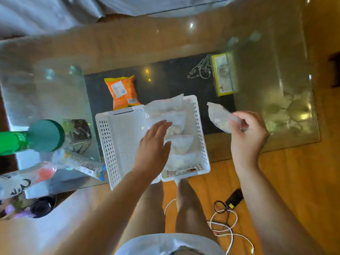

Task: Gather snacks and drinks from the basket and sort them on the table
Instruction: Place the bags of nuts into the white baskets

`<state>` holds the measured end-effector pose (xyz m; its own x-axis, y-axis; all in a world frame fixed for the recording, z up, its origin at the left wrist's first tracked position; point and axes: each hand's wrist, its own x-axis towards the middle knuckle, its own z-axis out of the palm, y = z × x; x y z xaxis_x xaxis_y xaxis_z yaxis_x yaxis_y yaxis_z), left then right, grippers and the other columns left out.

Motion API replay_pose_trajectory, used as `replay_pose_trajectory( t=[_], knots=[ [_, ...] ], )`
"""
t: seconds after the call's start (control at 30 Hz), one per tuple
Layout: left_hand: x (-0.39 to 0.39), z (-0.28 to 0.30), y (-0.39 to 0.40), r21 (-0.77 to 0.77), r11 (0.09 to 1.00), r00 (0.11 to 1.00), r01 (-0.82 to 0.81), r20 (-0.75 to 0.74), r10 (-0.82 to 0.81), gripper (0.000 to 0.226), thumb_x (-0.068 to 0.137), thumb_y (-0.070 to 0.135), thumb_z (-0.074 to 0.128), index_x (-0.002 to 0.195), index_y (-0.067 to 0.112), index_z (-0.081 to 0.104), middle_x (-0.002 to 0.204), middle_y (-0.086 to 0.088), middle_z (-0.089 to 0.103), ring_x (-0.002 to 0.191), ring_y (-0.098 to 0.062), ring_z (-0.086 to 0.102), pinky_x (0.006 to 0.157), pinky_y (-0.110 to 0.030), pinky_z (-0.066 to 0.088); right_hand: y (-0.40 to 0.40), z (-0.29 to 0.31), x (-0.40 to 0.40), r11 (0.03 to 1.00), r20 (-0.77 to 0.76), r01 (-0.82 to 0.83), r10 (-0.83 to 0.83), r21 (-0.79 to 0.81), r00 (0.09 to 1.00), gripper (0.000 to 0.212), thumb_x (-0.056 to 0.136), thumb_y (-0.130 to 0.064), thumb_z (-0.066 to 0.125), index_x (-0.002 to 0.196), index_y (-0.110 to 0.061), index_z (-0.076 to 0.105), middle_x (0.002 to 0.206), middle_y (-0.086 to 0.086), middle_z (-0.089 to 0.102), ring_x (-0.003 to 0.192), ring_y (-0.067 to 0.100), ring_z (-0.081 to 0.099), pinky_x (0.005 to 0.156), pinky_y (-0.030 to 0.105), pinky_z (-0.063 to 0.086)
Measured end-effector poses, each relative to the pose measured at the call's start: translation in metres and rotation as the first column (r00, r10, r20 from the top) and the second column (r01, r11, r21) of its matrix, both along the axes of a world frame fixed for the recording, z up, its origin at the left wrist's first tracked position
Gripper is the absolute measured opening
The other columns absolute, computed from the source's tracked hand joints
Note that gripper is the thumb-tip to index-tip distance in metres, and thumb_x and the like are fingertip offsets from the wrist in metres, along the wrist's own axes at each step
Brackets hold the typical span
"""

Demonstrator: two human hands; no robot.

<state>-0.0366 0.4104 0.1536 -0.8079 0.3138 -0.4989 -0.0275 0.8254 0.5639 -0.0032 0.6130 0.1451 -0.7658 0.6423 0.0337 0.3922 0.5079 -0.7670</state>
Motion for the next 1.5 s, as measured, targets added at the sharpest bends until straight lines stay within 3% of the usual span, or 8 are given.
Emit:
replay_pose_trajectory(
  t=[0.33,0.5,0.7,0.9,1.07,1.23,1.4,1.5],
  knots=[
    [0.017,-0.022,0.050,-0.221,0.933,0.953,0.285,-0.035,-0.300,0.046,0.093,0.026,0.053,0.137,0.030,0.041,0.152,0.006,0.034,0.141,-0.021,0.030,0.118,-0.039,0.014,0.052,-0.060,0.064,0.987,0.356,0.081,-0.127,0.141,0.926,0.025,0.093,-0.018,0.053,0.105,-0.003,0.069,0.102,0.014,0.072,0.091,0.028,0.068,0.070,0.021,0.043],
    [0.013,-0.025,0.047,-0.298,0.883,0.929,0.364,0.041,-0.369,0.043,0.096,0.024,0.048,0.138,0.032,0.041,0.150,0.006,0.037,0.139,-0.020,0.033,0.117,-0.039,0.017,0.035,-0.061,0.069,0.935,0.375,-0.336,0.272,0.115,0.886,0.018,0.086,-0.012,0.062,0.099,-0.003,0.070,0.104,0.017,0.069,0.088,0.029,0.067,0.068,0.023,0.050],
    [0.014,-0.024,0.045,-0.320,0.858,0.914,0.401,0.081,-0.397,0.042,0.097,0.025,0.045,0.138,0.031,0.041,0.150,0.008,0.037,0.137,-0.017,0.037,0.116,-0.037,0.023,0.084,-0.067,0.075,0.978,0.350,0.027,-0.099,0.206,0.932,0.020,0.092,-0.013,0.052,0.100,-0.003,0.067,0.093,0.016,0.071,0.084,0.029,0.067,0.066,0.022,0.043],
    [0.018,-0.027,0.053,-0.326,0.849,0.899,0.416,0.009,-0.437,0.045,0.094,0.028,0.050,0.138,0.031,0.040,0.154,0.006,0.030,0.141,-0.020,0.030,0.116,-0.039,0.021,0.080,-0.068,0.068,0.987,0.415,-0.088,0.025,0.133,0.909,0.025,0.090,-0.017,0.056,0.109,-0.003,0.063,0.101,0.015,0.068,0.091,0.026,0.065,0.066,0.019,0.040],
    [0.021,-0.035,0.062,-0.324,0.718,0.758,0.616,-0.002,-0.652,0.047,0.092,0.030,0.055,0.137,0.030,0.043,0.156,0.004,0.023,0.145,-0.019,0.019,0.118,-0.041,0.014,0.049,-0.073,0.065,0.876,0.480,-0.483,0.423,0.000,0.768,0.026,0.093,-0.026,0.052,0.101,-0.007,0.068,0.091,0.012,0.070,0.078,0.022,0.064,0.065,0.030,0.054],
    [0.014,-0.043,0.066,-0.386,0.580,0.638,0.717,0.029,-0.769,0.045,0.094,0.038,0.048,0.138,0.033,0.040,0.158,0.005,0.017,0.147,-0.018,0.012,0.121,-0.043,0.009,0.081,-0.077,0.057,0.994,0.438,0.029,-0.071,0.103,0.896,0.028,0.096,-0.021,0.041,0.101,-0.002,0.062,0.095,0.015,0.066,0.084,0.024,0.063,0.063,0.023,0.043],
    [0.004,-0.044,0.068,-0.437,0.513,0.595,0.739,0.067,-0.801,0.046,0.094,0.045,0.043,0.138,0.031,0.038,0.157,0.004,0.022,0.146,-0.020,0.014,0.120,-0.044,0.007,0.060,-0.074,0.072,0.891,0.462,-0.451,0.378,0.054,0.802,0.020,0.094,-0.019,0.048,0.097,-0.005,0.062,0.099,0.010,0.064,0.082,0.017,0.061,0.063,0.018,0.044],
    [0.001,-0.046,0.072,-0.478,0.448,0.563,0.756,0.123,-0.817,0.048,0.095,0.046,0.040,0.139,0.027,0.036,0.153,0.003,0.031,0.144,-0.021,0.022,0.120,-0.045,0.007,0.075,-0.072,0.069,0.991,0.443,-0.128,0.130,-0.034,0.887,0.025,0.095,-0.018,0.043,0.100,-0.001,0.061,0.095,0.011,0.062,0.079,0.016,0.056,0.058,0.008,0.037]
  ],
)
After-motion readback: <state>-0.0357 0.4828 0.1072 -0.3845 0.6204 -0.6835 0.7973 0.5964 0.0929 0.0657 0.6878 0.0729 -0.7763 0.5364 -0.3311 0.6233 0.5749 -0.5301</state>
